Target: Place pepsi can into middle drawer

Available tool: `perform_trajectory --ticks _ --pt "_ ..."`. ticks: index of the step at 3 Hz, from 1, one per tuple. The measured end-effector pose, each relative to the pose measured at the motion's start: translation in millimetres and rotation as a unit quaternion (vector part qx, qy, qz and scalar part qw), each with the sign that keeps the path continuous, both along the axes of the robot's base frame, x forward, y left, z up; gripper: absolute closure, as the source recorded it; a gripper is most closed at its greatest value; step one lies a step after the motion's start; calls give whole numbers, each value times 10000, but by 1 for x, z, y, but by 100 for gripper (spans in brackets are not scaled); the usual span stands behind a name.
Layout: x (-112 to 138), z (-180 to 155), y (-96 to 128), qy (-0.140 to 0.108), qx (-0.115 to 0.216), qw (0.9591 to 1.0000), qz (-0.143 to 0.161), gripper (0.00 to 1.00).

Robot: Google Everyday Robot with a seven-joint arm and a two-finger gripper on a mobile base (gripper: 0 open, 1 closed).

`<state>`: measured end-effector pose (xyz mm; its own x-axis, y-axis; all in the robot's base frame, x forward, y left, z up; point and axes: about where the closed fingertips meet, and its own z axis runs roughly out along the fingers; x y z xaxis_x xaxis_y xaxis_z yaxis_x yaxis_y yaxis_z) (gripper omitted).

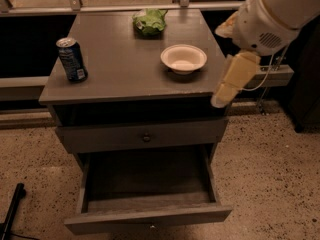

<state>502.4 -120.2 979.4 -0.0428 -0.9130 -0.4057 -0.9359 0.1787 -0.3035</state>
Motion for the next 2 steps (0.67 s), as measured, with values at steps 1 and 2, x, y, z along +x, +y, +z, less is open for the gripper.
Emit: perform_trajectory --ticks 1,2 --pt "3 4 10 -87 152 9998 72 0" --pt "3 4 10 -87 151 9998 71 0"
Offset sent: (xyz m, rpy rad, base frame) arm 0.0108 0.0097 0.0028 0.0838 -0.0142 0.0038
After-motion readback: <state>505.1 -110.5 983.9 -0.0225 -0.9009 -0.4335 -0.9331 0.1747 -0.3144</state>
